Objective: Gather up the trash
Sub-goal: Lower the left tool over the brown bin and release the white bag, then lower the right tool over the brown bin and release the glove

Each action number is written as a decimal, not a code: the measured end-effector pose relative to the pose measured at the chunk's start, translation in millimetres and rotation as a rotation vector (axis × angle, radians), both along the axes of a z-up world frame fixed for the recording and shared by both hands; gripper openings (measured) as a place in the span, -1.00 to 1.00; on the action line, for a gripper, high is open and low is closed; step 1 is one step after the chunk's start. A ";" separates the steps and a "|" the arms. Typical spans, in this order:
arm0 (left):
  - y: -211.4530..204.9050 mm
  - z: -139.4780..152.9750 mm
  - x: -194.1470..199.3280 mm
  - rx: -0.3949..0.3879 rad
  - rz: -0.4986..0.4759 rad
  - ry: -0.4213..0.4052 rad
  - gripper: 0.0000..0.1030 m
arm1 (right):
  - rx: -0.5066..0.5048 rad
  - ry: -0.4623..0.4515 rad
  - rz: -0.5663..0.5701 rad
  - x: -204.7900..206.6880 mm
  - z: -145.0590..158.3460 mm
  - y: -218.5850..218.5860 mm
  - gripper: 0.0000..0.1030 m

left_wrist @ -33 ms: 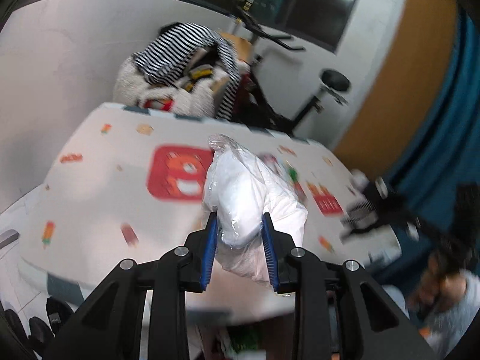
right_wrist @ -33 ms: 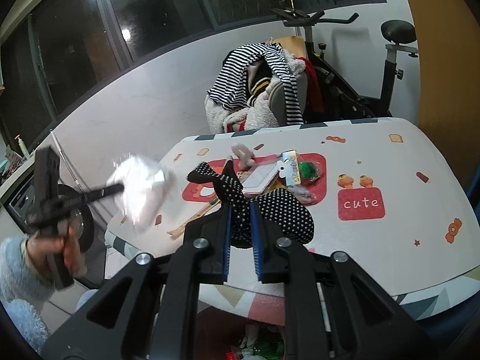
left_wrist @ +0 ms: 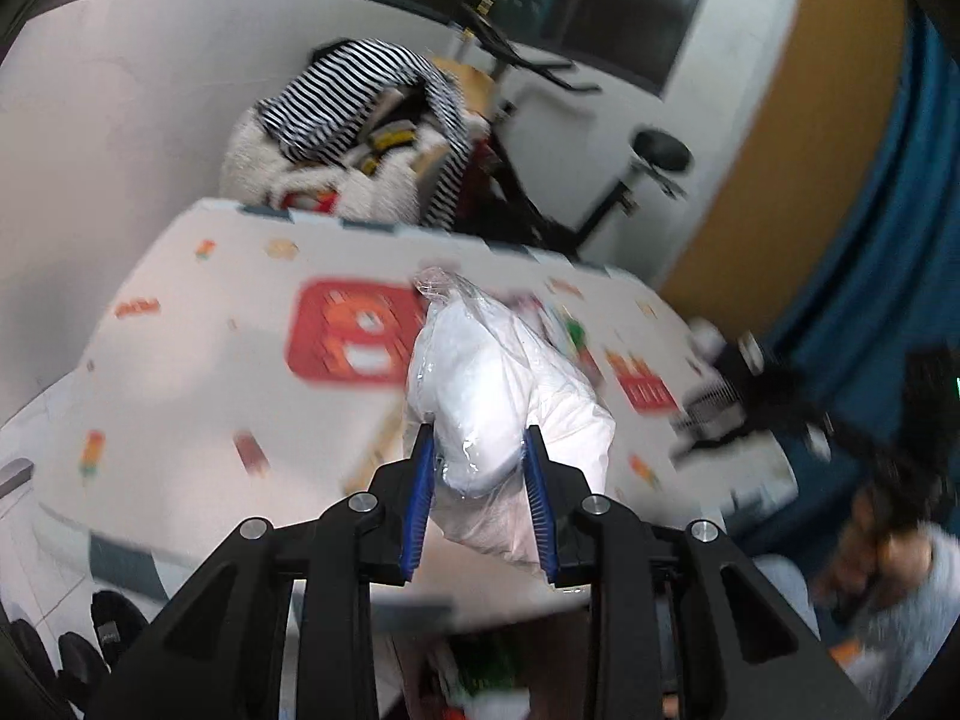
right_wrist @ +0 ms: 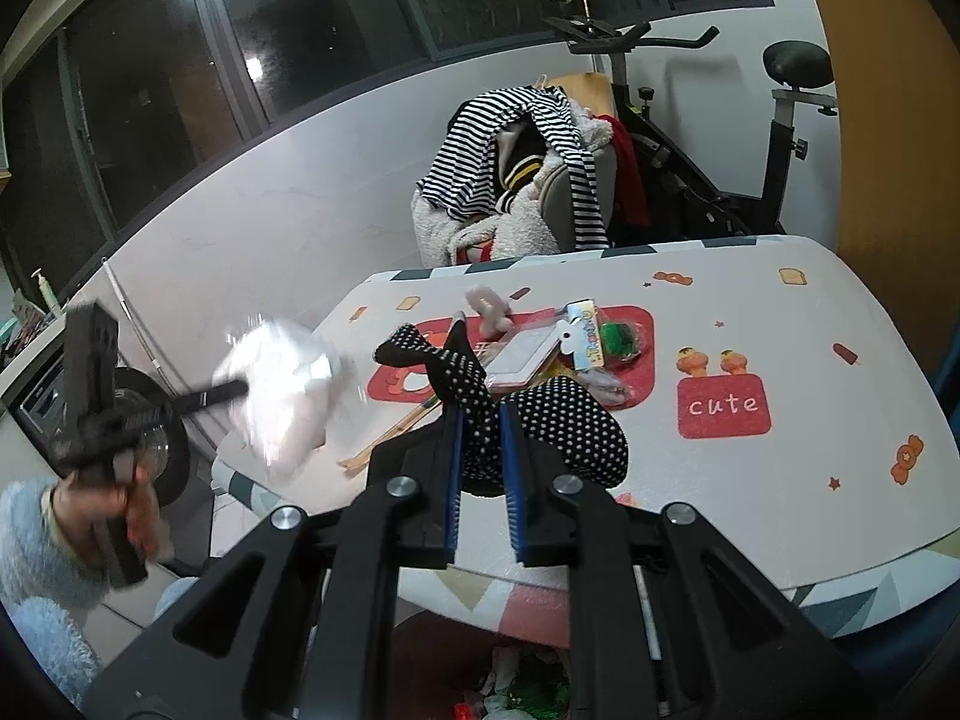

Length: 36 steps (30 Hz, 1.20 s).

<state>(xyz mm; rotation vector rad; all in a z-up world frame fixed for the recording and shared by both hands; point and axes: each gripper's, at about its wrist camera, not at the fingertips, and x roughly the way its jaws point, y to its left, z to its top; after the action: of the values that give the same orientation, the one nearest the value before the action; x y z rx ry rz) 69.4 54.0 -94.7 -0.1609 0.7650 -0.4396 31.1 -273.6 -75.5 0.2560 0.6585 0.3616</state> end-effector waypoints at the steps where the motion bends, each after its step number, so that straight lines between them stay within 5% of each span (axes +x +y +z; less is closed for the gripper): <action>1: -3.5 -3.2 -8.6 0.004 -0.019 0.007 -0.45 | -0.005 0.002 0.002 -2.6 -0.3 0.8 -0.69; 9: -30.1 -55.7 -69.3 0.072 -0.153 0.142 -0.43 | -0.002 0.028 -0.008 -22.3 -6.5 -2.1 -0.69; 22: -49.3 -101.1 -85.0 0.148 -0.160 0.243 -0.33 | 0.012 0.069 0.002 -31.5 -17.6 2.1 -0.69; 29: -49.5 -88.8 -86.1 0.135 -0.135 0.188 0.12 | 0.015 0.109 0.021 -33.7 -27.7 12.3 -0.69; 36: -18.4 -60.1 -80.0 0.076 0.084 0.119 0.70 | 0.013 0.190 0.066 -38.7 -45.6 29.3 -0.69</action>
<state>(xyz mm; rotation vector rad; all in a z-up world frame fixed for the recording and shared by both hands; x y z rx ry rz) -10.5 35.6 -154.8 -0.1491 0.8874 -0.3228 -7.6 -244.4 -121.1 0.2837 0.8527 0.4081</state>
